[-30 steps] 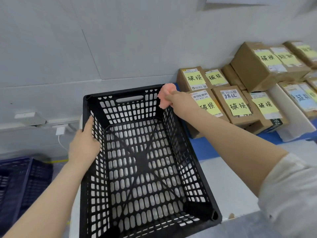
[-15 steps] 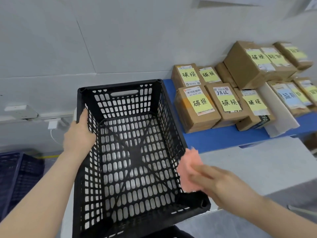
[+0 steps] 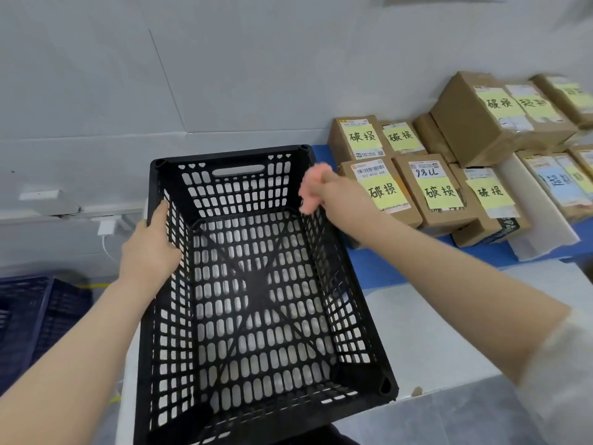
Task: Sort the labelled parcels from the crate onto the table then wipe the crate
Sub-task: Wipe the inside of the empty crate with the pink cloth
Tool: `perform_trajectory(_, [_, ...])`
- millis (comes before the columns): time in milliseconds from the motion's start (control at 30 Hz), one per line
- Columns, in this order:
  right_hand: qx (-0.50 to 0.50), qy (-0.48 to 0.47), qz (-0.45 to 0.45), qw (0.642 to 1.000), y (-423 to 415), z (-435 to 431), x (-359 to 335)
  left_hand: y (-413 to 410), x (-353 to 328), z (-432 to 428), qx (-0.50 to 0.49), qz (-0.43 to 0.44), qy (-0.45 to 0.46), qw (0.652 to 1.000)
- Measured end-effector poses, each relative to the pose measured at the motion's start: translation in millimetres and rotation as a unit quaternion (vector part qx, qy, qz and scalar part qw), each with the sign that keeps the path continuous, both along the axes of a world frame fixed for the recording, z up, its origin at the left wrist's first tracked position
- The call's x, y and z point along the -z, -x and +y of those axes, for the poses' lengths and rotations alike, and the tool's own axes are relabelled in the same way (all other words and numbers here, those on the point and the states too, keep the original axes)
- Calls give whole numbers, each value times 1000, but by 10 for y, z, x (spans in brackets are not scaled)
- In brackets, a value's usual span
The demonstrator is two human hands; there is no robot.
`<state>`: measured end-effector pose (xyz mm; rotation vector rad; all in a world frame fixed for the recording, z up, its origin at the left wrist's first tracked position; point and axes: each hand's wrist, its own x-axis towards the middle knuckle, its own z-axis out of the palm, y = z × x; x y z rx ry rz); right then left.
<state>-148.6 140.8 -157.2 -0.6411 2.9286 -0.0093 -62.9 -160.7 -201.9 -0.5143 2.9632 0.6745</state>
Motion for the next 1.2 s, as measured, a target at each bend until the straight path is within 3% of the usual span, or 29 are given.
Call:
perform_trajectory(100, [54, -88, -88, 991, 626, -305, -173, 0, -3, 2, -1, 5, -1, 1000])
perform_trajectory(167, [59, -19, -138, 989, 813, -339, -196, -5, 6, -4, -2, 10, -5, 1000])
perform_trajectory(300, [42, 10, -124, 991, 909, -255, -122, 21, 14, 23, -20, 18, -16, 1000])
perform_trajectory(400, [-24, 76, -7, 997, 465, -10, -26, 29, 20, 36, -29, 17, -23, 999])
perform_trajectory(567, [-94, 116, 35, 988, -759, 488, 73, 45, 24, 29, -34, 7, -25, 999])
perform_trajectory(800, [-81, 167, -98, 978, -2172, 1019, -36, 40, 43, 10, -24, 10, -21, 999])
perform_trajectory(900, [-59, 192, -145, 969, -2383, 1143, -72, 11, 7, 51, -19, 7, -19, 1000])
perform_trajectory(1100, [-17, 263, -97, 960, -2390, 1040, 81, 88, -47, 100, -29, 10, -16, 999])
perform_trajectory(1200, [2, 269, -85, 959, -2161, 950, 122, 350, 41, -62, -33, 38, -65, 997])
